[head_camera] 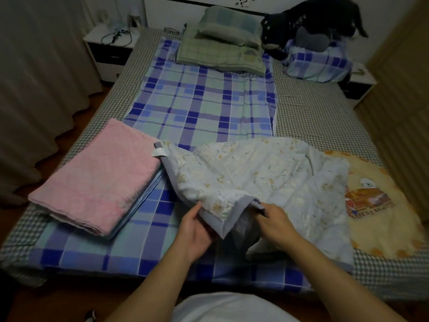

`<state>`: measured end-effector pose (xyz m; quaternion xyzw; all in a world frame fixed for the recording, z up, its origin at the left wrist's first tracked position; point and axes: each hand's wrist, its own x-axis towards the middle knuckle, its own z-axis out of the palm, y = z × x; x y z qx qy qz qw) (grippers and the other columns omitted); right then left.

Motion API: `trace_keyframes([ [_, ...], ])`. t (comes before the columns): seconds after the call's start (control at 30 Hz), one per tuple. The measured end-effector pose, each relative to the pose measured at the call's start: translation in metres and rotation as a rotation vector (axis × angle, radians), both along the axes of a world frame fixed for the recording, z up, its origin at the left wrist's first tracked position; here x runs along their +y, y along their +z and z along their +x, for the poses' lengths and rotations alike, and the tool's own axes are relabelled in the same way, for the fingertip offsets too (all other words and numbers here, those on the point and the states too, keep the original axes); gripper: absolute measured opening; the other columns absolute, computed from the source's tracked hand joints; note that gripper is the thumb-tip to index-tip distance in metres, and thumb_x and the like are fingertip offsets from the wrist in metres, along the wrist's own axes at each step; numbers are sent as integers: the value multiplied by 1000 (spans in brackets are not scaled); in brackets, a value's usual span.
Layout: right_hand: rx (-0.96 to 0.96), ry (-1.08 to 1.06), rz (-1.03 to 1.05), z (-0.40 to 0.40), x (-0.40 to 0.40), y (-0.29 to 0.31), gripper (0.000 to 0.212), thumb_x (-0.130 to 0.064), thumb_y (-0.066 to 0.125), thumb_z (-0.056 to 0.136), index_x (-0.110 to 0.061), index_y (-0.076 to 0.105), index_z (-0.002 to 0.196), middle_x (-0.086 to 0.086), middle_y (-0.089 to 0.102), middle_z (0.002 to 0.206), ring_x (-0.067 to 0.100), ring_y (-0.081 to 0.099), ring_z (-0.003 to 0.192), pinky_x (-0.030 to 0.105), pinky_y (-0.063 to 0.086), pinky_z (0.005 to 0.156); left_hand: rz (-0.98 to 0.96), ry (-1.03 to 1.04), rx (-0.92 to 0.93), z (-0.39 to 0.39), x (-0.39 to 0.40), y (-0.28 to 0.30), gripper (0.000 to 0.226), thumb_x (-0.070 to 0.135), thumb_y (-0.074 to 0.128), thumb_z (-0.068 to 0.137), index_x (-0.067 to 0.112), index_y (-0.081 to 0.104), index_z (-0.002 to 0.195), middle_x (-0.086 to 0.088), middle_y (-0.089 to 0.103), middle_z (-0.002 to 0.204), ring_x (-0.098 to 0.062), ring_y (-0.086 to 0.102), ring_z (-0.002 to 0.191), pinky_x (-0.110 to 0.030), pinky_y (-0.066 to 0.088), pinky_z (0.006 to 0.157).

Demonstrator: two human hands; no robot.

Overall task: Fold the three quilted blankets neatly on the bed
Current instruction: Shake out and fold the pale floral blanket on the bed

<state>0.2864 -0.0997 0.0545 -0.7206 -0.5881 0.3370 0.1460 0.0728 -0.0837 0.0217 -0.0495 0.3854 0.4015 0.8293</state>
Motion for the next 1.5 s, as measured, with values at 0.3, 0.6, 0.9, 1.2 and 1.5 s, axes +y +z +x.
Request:
trace_keyframes([
  [0.3,-197,318,-19,-14,-11,-1,45,-68,43,90,-28,59,78,-4,62,73,19,60,71,30,38,60,92,-172,283,-3,-7,25,43,7,67,86,6,63,128,-19,71,117,-34,69,105,-42,58,88],
  [0.6,-441,735,161,-35,-37,-45,29,-29,58,83,-28,43,109,1,63,98,32,64,76,37,40,58,-160,-41,631,-87,-61,-24,31,3,67,90,10,55,118,-14,64,99,-21,61,71,-25,44,44],
  [0.9,-413,919,-29,-59,-57,-78,62,-78,26,88,-29,58,109,-5,58,106,22,64,89,36,49,72,-143,-39,750,-103,-100,-29,23,1,66,90,1,63,113,-15,71,94,-22,65,73,-26,48,51],
  [1.2,-168,746,315,-97,-36,-33,40,-65,44,89,-28,53,99,-8,63,86,15,61,70,33,47,60,295,-149,881,-46,-81,12,10,17,63,95,13,69,102,-9,74,100,-27,70,98,-42,57,91],
  [1.5,-71,657,204,-92,-30,-22,41,-70,44,88,-33,58,99,-11,67,87,8,59,74,29,48,65,190,-84,583,-52,-77,17,28,18,45,105,6,69,113,-13,74,109,-26,70,105,-42,54,95],
])
